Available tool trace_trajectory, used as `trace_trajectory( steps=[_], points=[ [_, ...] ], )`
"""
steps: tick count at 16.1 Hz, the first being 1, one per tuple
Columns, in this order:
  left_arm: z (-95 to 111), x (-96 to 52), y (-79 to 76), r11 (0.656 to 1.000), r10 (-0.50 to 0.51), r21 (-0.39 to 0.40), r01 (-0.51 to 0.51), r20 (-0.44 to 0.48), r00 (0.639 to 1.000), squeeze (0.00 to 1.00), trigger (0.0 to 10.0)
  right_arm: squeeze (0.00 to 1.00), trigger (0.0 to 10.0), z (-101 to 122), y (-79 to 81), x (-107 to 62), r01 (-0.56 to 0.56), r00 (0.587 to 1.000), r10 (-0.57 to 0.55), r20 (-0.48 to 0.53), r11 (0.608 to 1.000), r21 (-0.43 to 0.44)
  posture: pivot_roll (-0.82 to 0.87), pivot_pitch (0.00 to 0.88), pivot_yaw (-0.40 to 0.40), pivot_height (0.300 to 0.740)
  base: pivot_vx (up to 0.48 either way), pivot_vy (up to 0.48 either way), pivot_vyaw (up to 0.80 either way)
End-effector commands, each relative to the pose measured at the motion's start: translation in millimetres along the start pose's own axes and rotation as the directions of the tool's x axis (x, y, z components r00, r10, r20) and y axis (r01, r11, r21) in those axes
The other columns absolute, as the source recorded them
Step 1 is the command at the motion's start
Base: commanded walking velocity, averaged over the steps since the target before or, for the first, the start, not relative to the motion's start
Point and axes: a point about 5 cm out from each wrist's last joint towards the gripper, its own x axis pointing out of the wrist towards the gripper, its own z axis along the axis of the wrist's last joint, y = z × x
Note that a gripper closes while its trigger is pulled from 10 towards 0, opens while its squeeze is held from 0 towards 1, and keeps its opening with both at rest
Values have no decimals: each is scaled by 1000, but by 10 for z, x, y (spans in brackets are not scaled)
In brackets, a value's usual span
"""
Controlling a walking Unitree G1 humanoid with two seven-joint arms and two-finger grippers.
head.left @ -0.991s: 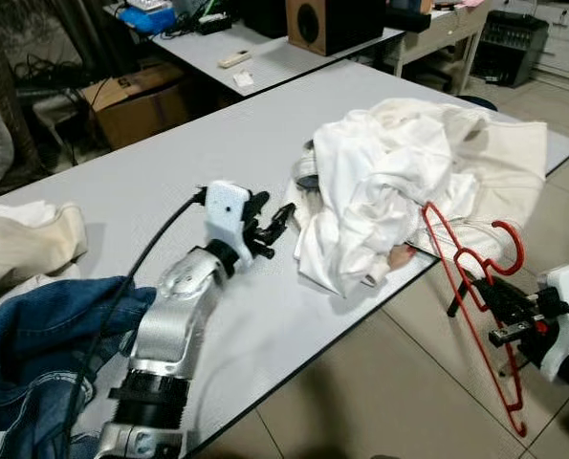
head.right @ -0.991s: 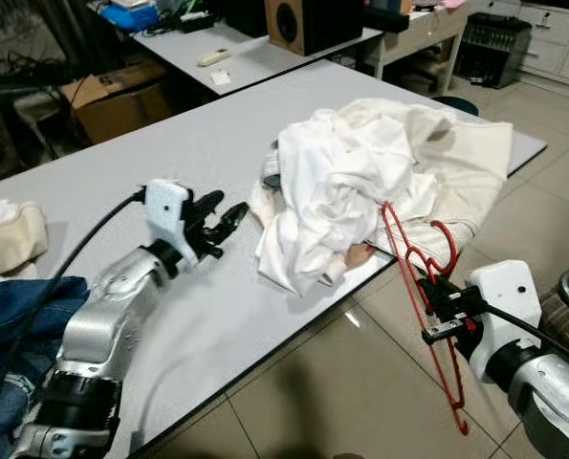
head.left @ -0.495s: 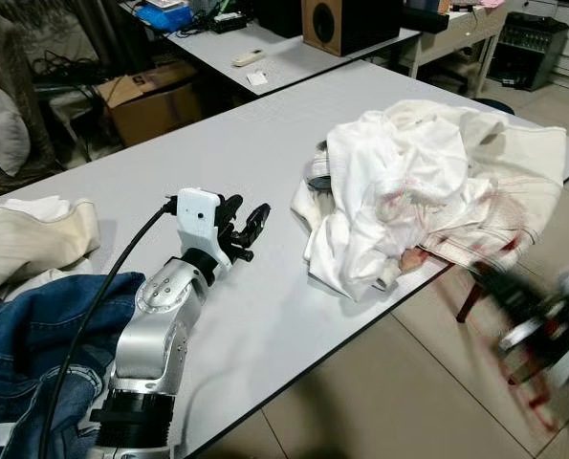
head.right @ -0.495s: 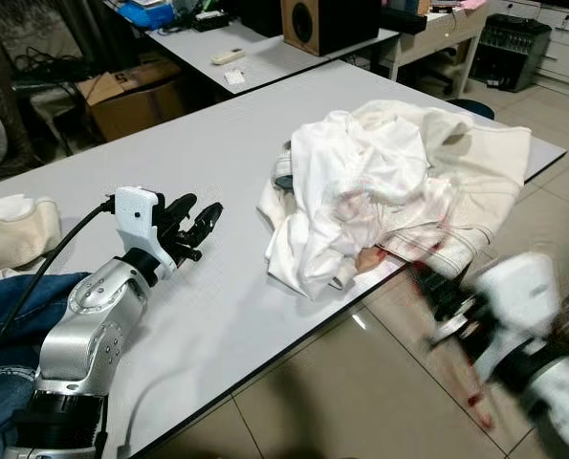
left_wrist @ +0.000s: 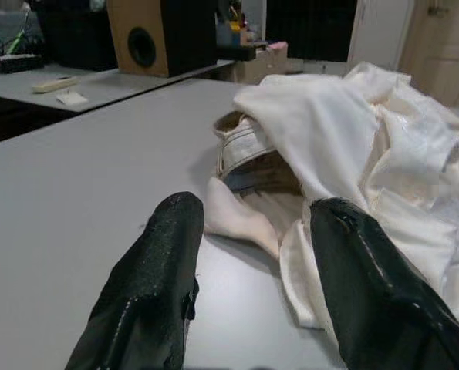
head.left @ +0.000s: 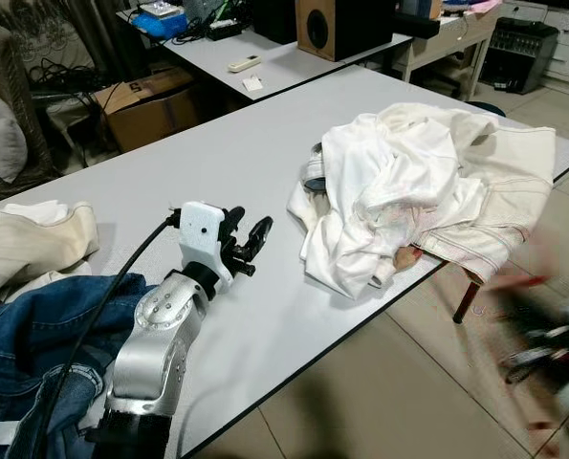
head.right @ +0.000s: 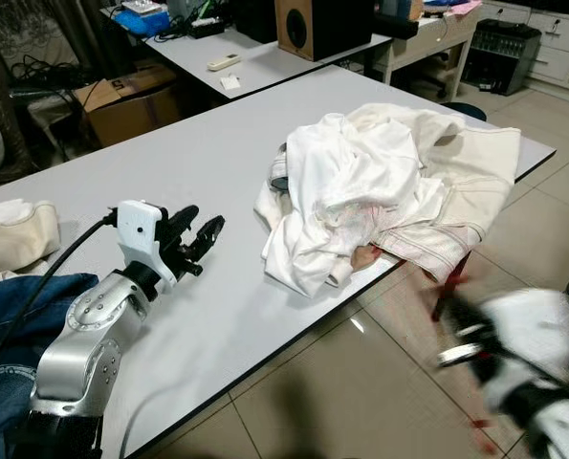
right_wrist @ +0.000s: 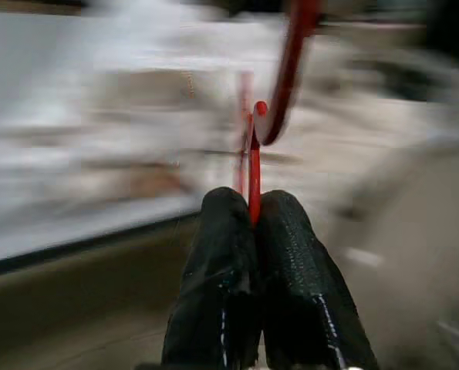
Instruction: Hang hanger
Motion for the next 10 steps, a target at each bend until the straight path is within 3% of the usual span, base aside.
trace_trajectory(
  steps=[1, 3, 5, 6, 7, 9, 10],
  points=[
    [5, 3, -22, 1000, 8, 0, -8, -3, 1000, 0, 10000, 0, 10000, -8, 30, -32, 18, 1000, -18, 0, 1000, -21, -271, 0, 143, 740, 0, -360, 0],
    [-12, 26, -39, 1000, 20, -7, -20, -12, 1000, 0, 10000, 0, 10000, -8, 295, -77, -225, 974, 225, -14, 974, -36, -275, 0, 146, 740, 0, -358, 0],
    [5, 59, -27, 1000, 25, 4, -25, -11, 1000, 0, 10000, 0, 10000, -38, 390, -155, -394, 916, 393, -81, 919, 4, -267, 0, 137, 740, 0, -360, 0],
    [2, 71, 4, 999, 44, 13, -44, -12, 999, 0, 10000, 0, 10000, -45, 384, -145, -401, 914, 397, -87, 916, -30, -262, 0, 135, 740, 0, -349, 0],
    [-1, 76, 18, 998, 54, 16, -54, -15, 998, 0, 10000, 0, 10000, -46, 377, -131, -397, 916, 392, -84, 916, -55, -261, 0, 135, 740, 0, -349, 0],
    [29, 95, 52, 995, 95, 20, -95, -9, 995, 0, 10000, 0, 10000, 130, 253, 142, -113, 989, 115, 90, 993, -33, -247, 0, 131, 740, 0, -328, 0],
    [33, 115, 72, 992, 122, 19, -122, -13, 992, 0, 10000, 0, 10000, 191, 240, 267, -15, 991, 14, 132, 1000, 5, -237, 0, 125, 740, 0, -334, 0]
  ],
)
